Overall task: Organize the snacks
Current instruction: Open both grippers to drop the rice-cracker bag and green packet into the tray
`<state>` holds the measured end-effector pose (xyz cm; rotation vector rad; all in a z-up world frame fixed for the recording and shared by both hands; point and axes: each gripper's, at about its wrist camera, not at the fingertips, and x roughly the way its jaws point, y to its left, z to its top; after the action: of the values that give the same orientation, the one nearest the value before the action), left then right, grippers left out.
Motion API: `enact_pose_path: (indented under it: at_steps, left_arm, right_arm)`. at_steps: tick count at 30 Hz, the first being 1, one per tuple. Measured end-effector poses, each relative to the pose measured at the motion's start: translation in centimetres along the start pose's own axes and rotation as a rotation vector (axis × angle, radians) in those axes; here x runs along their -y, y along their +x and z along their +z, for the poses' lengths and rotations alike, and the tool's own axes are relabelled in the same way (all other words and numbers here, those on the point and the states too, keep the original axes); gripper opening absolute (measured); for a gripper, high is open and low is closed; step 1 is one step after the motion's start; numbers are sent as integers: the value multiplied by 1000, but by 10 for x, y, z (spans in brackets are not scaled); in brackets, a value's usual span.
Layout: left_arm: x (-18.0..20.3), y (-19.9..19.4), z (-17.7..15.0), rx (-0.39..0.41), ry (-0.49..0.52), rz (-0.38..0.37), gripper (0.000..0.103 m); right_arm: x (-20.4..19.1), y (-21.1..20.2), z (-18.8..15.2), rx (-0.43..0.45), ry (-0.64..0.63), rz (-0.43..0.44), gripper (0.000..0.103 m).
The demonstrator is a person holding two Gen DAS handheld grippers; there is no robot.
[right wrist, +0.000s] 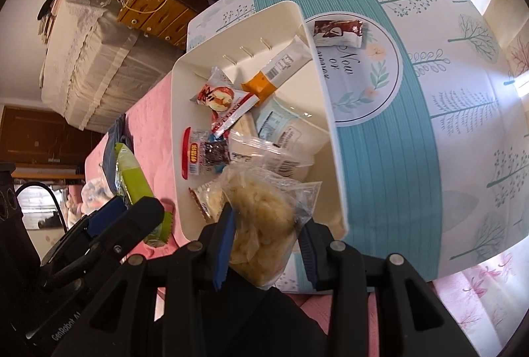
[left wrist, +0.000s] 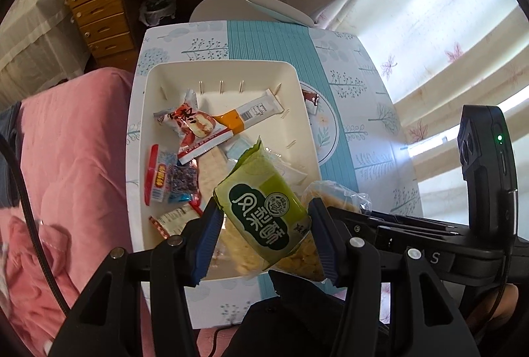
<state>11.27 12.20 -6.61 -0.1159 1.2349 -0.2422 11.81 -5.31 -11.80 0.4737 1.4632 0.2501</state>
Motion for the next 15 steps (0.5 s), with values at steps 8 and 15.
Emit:
enact_pose_path:
  at_steps: [8,15]
  left_arm:
    - [-14,2,4,-10,62,3,82]
    - [-14,7,4,-31,76,-14,85]
  right_arm:
    - [-2,16,-12,10,111,23,42]
    - [5,14,-16,31,166,29,55]
